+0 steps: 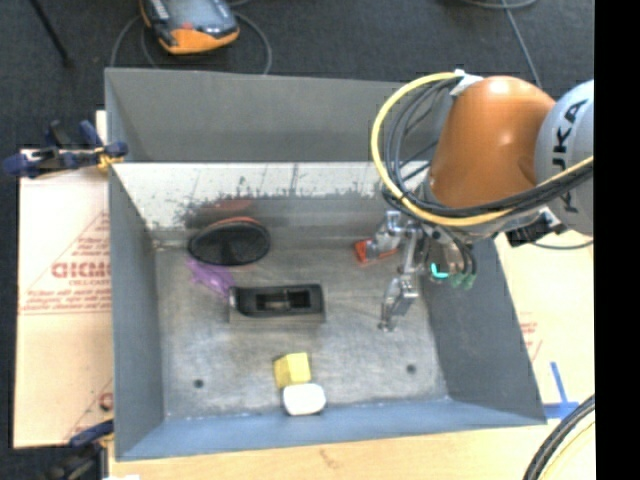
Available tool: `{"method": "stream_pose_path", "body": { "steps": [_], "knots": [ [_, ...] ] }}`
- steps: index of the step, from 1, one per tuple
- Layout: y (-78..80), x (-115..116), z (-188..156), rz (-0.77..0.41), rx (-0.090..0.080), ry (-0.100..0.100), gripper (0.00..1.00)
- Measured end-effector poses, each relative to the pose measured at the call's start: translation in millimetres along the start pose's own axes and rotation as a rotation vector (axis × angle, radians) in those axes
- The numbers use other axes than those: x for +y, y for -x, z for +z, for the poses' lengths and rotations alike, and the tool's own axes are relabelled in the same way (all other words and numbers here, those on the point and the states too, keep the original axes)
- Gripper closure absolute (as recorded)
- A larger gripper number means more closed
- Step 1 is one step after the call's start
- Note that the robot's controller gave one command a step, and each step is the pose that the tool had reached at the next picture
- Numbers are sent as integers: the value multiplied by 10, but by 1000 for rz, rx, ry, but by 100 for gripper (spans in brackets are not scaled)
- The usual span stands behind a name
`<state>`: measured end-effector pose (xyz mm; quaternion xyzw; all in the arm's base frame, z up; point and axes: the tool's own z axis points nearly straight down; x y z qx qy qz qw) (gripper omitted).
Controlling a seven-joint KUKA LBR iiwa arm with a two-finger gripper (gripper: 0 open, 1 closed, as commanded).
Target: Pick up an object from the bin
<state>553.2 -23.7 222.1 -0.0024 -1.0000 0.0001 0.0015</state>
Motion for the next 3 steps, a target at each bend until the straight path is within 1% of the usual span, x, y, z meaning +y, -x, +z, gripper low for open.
{"method": "stream_pose_path", "body": {
  "steps": [1, 2, 3],
  "knots": [
    [5, 0, -20, 0, -3, 0, 0],
    [-137, -191, -421, -28, 1, 1, 0],
    [-56, -230, -357, 6, -24, -2, 0]
  ]
}}
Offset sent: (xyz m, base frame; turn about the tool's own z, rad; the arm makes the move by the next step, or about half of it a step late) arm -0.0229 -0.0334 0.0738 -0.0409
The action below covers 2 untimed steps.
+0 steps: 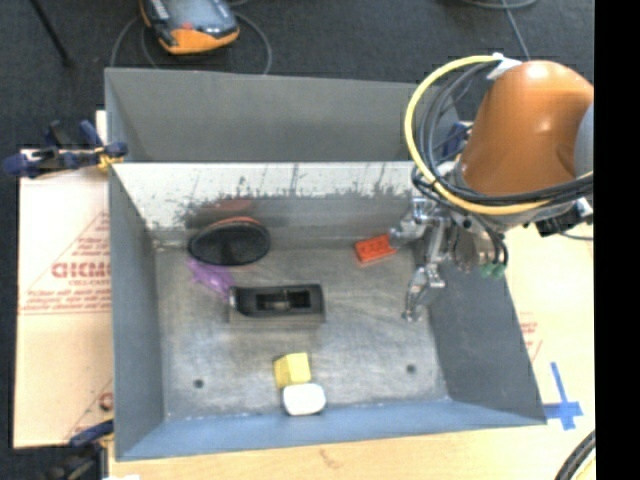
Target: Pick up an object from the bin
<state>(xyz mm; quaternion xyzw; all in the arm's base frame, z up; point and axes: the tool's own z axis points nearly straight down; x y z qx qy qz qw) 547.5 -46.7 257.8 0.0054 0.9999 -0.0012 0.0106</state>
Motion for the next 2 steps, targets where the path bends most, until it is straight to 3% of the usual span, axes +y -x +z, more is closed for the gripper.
{"method": "stream_pose_path", "body": {
  "steps": [1, 2],
  "knots": [
    [31, 113, 645, 90, 12, 2, 0],
    [207, 50, 1244, 51, 13, 1, 0]
  ]
}}
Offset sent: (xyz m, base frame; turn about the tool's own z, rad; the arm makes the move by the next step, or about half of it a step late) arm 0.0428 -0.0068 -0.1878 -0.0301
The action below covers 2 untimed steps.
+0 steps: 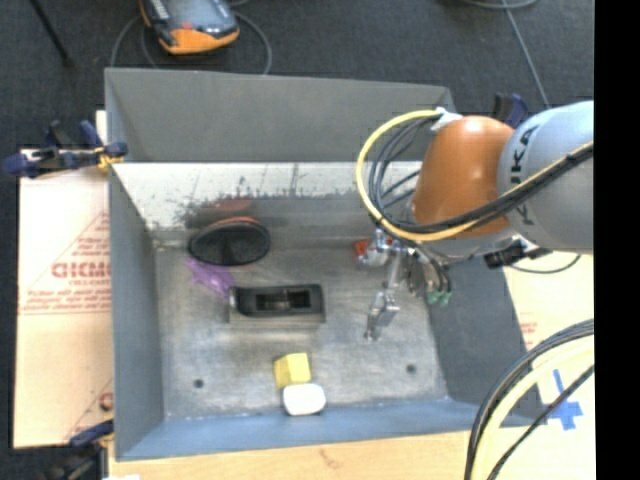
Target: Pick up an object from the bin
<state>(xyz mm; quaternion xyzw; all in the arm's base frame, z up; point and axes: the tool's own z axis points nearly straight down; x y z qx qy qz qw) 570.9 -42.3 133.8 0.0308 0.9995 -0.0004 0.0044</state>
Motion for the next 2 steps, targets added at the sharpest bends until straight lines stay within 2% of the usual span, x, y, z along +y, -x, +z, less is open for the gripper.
{"method": "stream_pose_path", "body": {
  "steps": [1, 2],
  "knots": [
    [106, 570, 609, 36, 6, -1, 100],
    [108, 574, 617, 34, 3, 0, 0]
  ]
}}
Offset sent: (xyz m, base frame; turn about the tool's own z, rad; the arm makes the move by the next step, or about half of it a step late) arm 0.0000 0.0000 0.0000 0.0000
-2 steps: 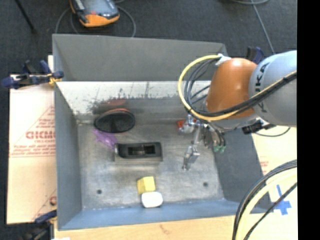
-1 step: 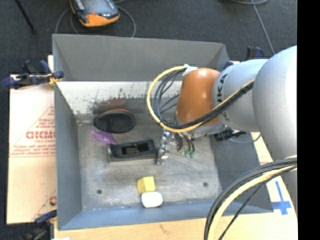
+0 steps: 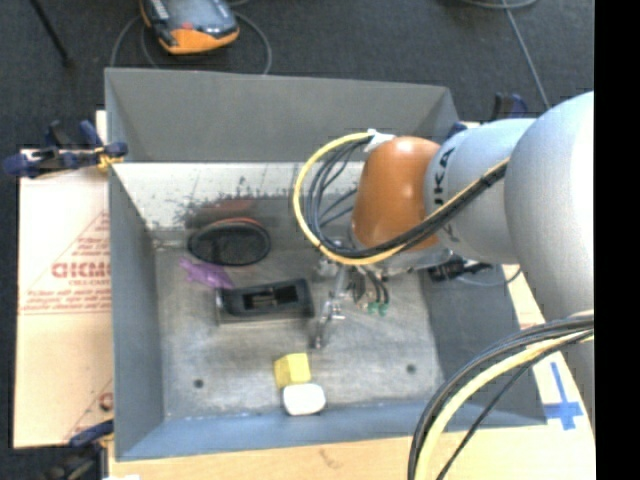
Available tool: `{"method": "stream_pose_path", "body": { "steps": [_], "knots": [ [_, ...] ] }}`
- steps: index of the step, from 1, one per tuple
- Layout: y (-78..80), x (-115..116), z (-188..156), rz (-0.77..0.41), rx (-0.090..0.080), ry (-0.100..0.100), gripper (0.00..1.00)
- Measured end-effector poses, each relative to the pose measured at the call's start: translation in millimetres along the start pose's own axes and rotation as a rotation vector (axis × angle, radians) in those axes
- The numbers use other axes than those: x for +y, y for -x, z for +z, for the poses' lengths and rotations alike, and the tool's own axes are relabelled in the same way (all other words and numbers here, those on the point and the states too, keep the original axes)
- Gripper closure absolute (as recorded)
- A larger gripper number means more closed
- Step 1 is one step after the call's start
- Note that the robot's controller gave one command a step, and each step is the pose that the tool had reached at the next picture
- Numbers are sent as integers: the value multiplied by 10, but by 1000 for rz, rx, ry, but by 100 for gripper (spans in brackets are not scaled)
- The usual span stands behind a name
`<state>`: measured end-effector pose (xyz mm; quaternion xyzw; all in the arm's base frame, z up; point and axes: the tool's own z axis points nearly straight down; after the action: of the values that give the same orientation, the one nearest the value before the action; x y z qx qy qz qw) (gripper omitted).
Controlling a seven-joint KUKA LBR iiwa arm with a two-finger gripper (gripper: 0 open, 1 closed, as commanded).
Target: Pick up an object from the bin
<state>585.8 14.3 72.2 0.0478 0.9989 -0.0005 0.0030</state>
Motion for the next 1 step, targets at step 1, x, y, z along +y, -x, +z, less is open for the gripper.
{"method": "stream_pose_path", "body": {
  "steps": [1],
  "knots": [
    [0, 0, 0, 0, 0, 0, 0]
  ]
}}
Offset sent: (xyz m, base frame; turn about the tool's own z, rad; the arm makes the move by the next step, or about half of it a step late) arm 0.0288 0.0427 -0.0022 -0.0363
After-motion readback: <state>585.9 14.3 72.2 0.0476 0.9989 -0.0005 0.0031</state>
